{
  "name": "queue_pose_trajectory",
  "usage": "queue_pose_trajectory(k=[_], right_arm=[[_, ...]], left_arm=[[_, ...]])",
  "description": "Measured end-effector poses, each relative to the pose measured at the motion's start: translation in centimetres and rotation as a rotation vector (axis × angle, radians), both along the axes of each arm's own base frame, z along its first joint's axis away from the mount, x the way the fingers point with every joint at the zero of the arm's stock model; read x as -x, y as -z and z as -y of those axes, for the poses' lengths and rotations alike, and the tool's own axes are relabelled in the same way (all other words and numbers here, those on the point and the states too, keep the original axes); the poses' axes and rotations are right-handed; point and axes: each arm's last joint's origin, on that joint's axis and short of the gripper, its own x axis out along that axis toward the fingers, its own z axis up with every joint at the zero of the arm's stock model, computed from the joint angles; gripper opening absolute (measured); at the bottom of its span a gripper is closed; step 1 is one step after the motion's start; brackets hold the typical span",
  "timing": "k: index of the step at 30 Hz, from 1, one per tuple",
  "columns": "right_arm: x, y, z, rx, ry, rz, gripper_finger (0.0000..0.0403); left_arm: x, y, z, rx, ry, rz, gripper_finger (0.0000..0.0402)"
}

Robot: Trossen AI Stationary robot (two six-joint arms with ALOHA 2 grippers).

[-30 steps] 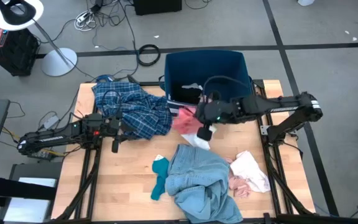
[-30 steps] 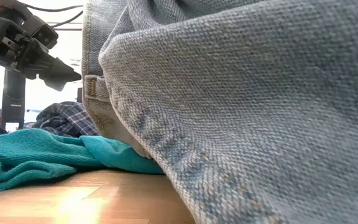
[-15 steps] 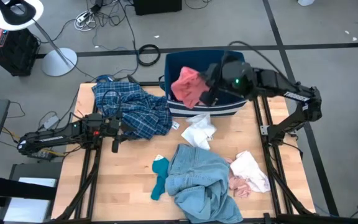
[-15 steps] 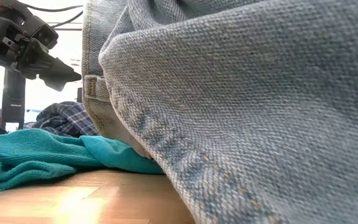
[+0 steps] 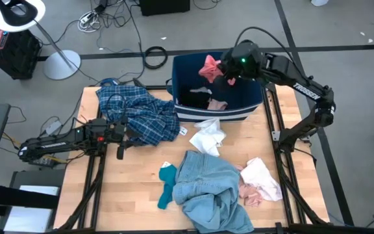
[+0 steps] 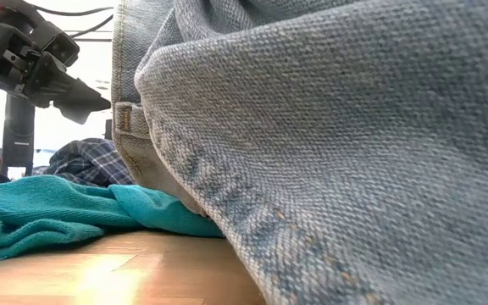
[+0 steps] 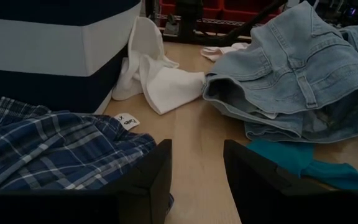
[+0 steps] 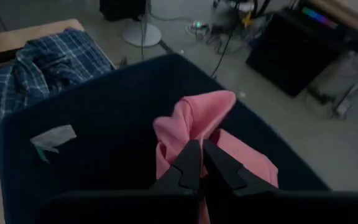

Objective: Sort clothes
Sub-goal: Put the pink underwear into the blue laundry bin, then put the white underwear into the blue laundry bin

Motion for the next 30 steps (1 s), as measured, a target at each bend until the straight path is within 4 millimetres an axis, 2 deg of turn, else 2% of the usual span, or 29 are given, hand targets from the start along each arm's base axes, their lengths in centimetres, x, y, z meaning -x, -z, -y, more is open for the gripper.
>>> queue_pose_trajectory(k=[7,12,16,22,30], right_arm=[[-0.4,2.9,1.0,-0.12,-0.016,-0.05,0.0016],[-0.5,5.2,1.6,-0.17,0.022,-0.104,0.0052],[-0.7,6.3,1.8,-0.19,0.036,-0.123,0.0087],[-0.6,6.1,1.7,-0.179,0.03,-0.13,0.0121],[-0.6,4.6,0.3,-0.237,-0.05,-0.081,0.0126]], left_arm=[[-0.1,-0.3,0.0,-0.006,0.0,0.03,0.0151],[-0.1,-0.3,-0.1,-0.01,-0.015,0.029,0.0151],[-0.1,-0.2,-0.1,-0.012,-0.025,0.023,0.0151],[0.0,-0.2,-0.1,-0.015,-0.041,0.02,0.0151],[0.0,-0.2,-0.2,0.011,-0.072,0.018,0.0151]])
